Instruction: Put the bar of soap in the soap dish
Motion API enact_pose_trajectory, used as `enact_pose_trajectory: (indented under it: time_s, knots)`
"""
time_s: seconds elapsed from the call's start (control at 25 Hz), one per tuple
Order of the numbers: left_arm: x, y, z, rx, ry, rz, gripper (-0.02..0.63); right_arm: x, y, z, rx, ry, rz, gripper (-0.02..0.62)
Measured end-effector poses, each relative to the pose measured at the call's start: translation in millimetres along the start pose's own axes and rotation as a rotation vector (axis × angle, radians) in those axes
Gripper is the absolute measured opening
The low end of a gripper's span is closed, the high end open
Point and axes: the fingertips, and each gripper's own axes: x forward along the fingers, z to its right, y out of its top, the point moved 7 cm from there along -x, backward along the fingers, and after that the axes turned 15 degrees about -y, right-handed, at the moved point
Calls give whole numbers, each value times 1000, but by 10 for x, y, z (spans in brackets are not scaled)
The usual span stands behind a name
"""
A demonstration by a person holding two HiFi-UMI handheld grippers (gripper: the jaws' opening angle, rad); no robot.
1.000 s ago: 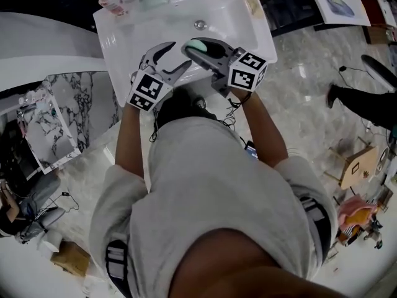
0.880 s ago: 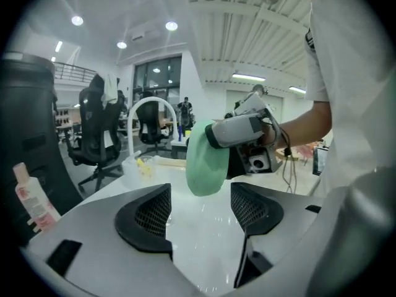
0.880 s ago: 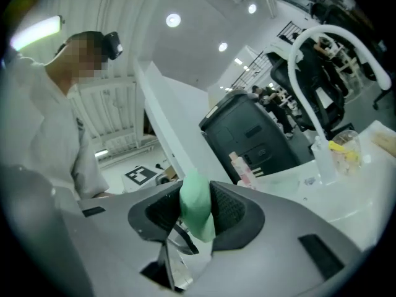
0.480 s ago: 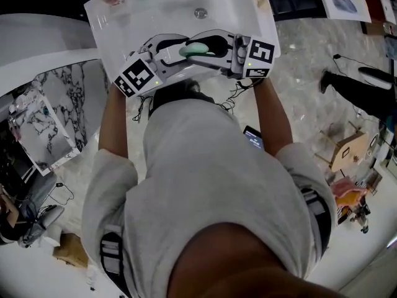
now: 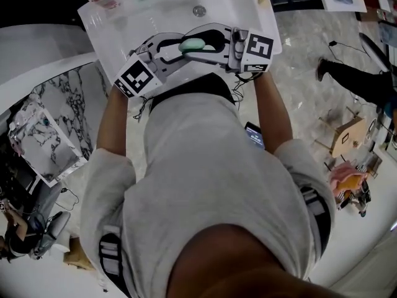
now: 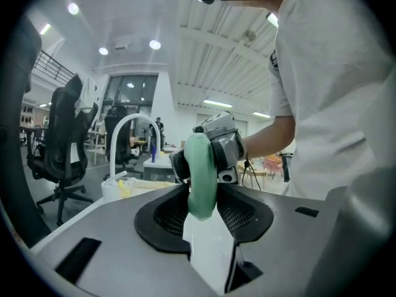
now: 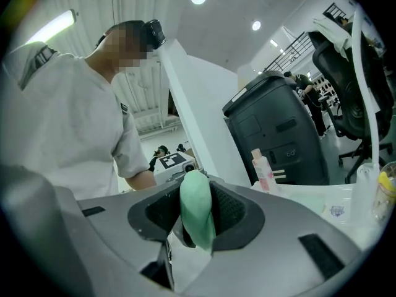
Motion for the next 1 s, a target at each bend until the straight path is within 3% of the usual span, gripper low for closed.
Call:
enact_pose_trajectory:
  time_s: [0.12, 0.28, 0.4, 0.6, 1.0]
  knots:
    - [-59, -5, -51, -15, 27, 35, 150, 32, 39, 61, 1, -41, -9, 130]
    - [-135, -48, -169, -13, 82, 23, 149, 83, 24, 213, -27, -113, -49, 144]
    - [-176, -78, -228, -6, 120, -1, 147, 138, -25, 313, -35, -116, -70, 170]
    - [-208, -119, -303, 9, 161, -76, 146, 216, -40, 455, -74, -63, -122, 170]
    - [-152, -284, -536, 72, 164, -307, 146, 282, -154, 714, -251, -32, -313, 172]
